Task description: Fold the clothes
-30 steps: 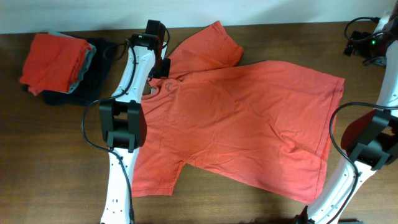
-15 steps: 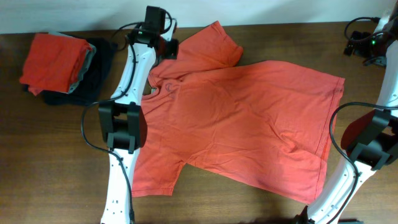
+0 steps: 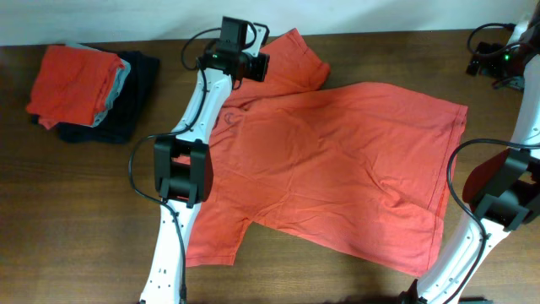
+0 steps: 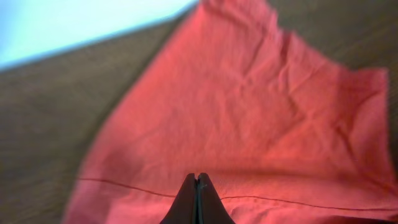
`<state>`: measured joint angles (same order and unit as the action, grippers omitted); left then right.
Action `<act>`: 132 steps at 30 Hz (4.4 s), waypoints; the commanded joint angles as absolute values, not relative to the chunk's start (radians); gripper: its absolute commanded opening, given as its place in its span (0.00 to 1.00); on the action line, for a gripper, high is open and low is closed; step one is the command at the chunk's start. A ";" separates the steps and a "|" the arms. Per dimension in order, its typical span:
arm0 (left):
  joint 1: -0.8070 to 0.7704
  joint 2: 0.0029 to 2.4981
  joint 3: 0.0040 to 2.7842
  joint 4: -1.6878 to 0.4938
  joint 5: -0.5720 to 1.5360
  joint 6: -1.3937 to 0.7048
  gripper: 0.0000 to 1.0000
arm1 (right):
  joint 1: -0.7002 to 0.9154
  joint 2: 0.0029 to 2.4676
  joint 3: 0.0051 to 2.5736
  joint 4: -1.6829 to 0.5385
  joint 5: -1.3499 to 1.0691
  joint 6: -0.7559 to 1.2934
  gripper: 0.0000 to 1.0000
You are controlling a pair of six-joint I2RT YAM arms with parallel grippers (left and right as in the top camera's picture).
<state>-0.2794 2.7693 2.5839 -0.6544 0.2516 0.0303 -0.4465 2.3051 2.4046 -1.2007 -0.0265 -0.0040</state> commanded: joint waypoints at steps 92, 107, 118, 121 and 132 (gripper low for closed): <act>-0.262 1.946 2.387 -1.688 0.002 -0.203 0.00 | -0.445 2.296 2.414 -1.201 -0.029 -0.007 0.99; -0.286 1.560 1.234 -1.206 -0.069 -0.404 0.01 | -0.446 2.296 2.414 -1.201 -0.029 -0.007 0.99; -0.177 1.561 0.890 -0.832 -0.010 -0.433 0.01 | -0.445 2.296 2.414 -1.200 -0.029 -0.007 0.98; -0.147 1.563 0.844 -0.767 -0.010 -0.433 0.01 | -0.445 2.296 2.414 -1.200 -0.029 -0.007 0.98; -0.128 1.567 0.794 -0.618 -0.015 -0.419 0.01 | -0.445 2.296 2.414 -1.200 -0.029 -0.007 0.99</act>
<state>-0.1341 1.5707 0.7963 -0.6373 -0.0246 -0.4194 -0.4465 2.3051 2.4046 -1.2007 -0.0265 -0.0040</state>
